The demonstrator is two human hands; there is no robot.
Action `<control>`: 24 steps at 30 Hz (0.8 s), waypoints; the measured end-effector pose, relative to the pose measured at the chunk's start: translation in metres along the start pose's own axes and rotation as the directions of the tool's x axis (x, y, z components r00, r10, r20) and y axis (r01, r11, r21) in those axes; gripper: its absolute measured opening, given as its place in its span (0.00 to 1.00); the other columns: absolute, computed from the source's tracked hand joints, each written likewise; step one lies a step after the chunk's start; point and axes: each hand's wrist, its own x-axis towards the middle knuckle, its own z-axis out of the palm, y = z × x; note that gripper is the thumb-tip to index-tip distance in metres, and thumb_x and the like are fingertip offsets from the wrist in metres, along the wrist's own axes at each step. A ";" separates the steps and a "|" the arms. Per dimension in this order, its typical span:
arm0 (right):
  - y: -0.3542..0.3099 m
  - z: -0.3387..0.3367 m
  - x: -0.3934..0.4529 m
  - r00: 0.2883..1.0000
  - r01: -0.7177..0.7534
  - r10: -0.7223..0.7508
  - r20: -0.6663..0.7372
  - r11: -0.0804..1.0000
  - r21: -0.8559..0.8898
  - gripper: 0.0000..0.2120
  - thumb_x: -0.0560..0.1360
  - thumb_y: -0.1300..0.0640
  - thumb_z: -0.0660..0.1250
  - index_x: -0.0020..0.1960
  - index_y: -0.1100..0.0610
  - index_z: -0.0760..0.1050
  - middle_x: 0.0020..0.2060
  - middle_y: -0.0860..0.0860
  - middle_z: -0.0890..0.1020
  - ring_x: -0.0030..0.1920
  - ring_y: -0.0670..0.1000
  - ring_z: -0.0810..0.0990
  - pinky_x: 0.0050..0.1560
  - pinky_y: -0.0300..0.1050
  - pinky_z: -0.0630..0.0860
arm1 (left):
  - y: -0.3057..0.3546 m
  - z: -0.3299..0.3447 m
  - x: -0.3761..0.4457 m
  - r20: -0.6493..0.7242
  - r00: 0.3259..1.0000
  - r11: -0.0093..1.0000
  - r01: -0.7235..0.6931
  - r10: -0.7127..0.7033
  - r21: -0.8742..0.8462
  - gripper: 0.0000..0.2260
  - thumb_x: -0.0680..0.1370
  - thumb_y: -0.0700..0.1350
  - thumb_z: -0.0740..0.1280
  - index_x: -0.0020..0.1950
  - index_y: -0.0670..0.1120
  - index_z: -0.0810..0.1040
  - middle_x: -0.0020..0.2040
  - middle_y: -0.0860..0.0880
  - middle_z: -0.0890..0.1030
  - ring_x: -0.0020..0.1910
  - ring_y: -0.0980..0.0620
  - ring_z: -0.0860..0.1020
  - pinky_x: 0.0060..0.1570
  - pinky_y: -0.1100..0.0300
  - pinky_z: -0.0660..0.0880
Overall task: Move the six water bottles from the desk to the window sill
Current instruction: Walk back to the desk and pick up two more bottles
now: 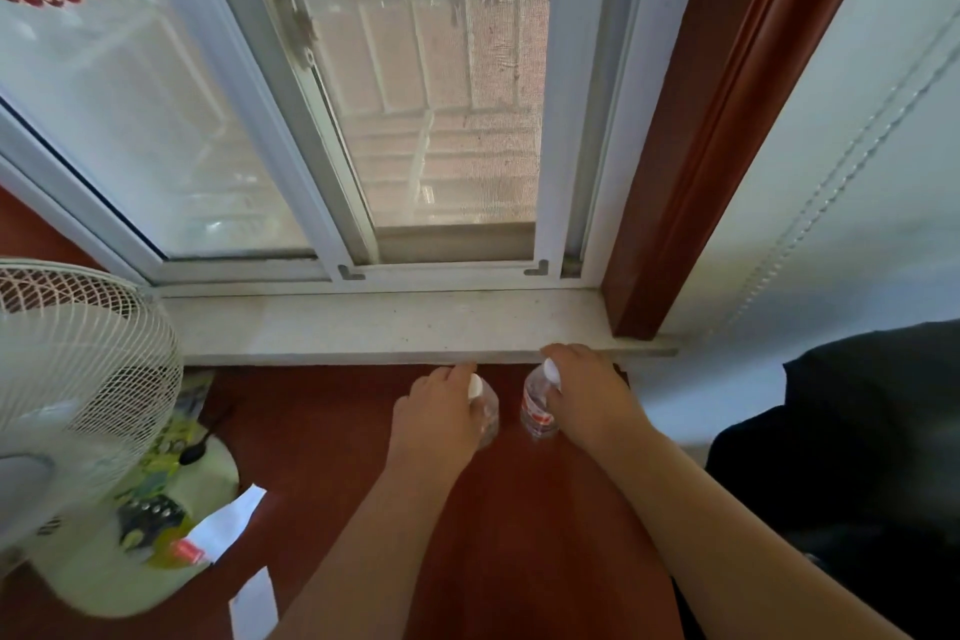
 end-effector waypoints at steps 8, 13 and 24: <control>-0.002 0.002 0.003 1.000 -0.022 0.022 0.000 0.999 -0.045 0.16 0.76 0.59 0.66 0.63 0.53 0.74 0.57 0.52 0.76 0.57 0.54 0.75 0.49 0.41 0.68 | -0.003 0.002 0.002 -0.056 0.997 0.994 -0.053 0.048 -0.099 0.14 0.75 0.49 0.69 0.61 0.55 0.76 0.57 0.54 0.76 0.56 0.51 0.74 0.50 0.54 0.76; -0.001 0.002 0.002 0.998 -0.065 0.066 0.009 0.997 -0.047 0.16 0.74 0.60 0.70 0.61 0.53 0.75 0.58 0.50 0.75 0.57 0.52 0.74 0.51 0.39 0.67 | -0.001 -0.001 -0.001 -0.052 0.995 0.988 -0.094 0.088 -0.124 0.14 0.78 0.47 0.67 0.63 0.54 0.76 0.59 0.53 0.76 0.58 0.51 0.73 0.52 0.53 0.75; -0.010 -0.031 -0.023 0.997 -0.065 0.069 0.044 0.994 -0.083 0.12 0.76 0.57 0.67 0.58 0.51 0.78 0.55 0.49 0.75 0.53 0.52 0.78 0.49 0.44 0.76 | 0.016 -0.062 -0.017 -0.280 0.929 0.948 -0.286 0.240 -0.136 0.17 0.79 0.47 0.67 0.68 0.53 0.72 0.58 0.50 0.79 0.59 0.48 0.72 0.52 0.55 0.74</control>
